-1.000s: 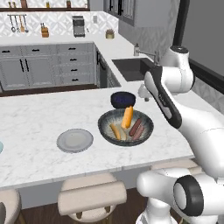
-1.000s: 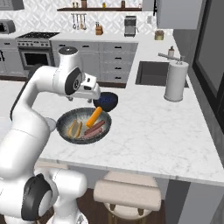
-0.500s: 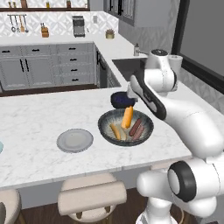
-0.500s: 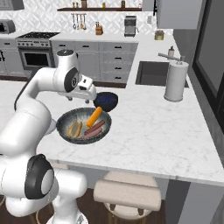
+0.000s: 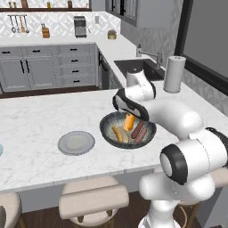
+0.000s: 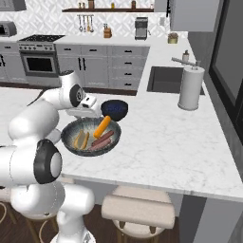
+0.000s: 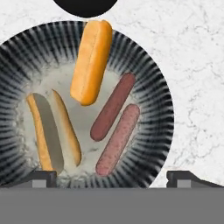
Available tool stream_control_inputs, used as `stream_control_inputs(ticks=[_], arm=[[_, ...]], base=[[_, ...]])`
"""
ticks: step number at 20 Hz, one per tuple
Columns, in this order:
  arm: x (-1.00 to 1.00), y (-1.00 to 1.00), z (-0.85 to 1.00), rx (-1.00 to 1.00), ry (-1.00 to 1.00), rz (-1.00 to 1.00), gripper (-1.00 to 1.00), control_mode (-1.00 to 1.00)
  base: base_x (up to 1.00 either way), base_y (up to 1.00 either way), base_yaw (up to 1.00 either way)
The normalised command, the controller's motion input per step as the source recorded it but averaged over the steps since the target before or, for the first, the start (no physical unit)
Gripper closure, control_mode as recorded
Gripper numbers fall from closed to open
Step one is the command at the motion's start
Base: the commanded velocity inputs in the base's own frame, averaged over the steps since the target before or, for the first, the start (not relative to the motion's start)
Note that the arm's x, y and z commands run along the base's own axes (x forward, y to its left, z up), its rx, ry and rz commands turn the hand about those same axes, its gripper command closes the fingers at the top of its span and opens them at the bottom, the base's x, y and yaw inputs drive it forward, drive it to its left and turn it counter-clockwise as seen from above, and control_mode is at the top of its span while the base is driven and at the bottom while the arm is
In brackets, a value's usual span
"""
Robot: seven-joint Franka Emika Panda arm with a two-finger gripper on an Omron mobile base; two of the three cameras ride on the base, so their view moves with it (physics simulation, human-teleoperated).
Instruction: Place one bun and one sausage from the bowl on each plate.
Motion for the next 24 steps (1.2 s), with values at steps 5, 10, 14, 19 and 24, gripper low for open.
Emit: stream_control_inputs(ticks=[5,10,14,19,24], arm=[[0.44,0.0,-0.7,-0.09,0.16,-0.11,-1.0,-1.0],[0.38,0.01,-0.33,-0.08,0.03,-0.09,-1.0,-1.0],[0.36,0.0,-0.29,-0.05,0.0,-0.02,-1.0,-1.0],[0.48,0.0,-0.32,-0.02,0.0,0.0,-1.0,-1.0],[0.37,0.0,-0.33,-0.03,0.0,0.0,-1.0,-1.0]], base=[[0.0,0.0,0.0],[0.0,0.0,0.0],[0.0,0.0,0.0],[0.0,0.0,0.0],[0.0,0.0,0.0]])
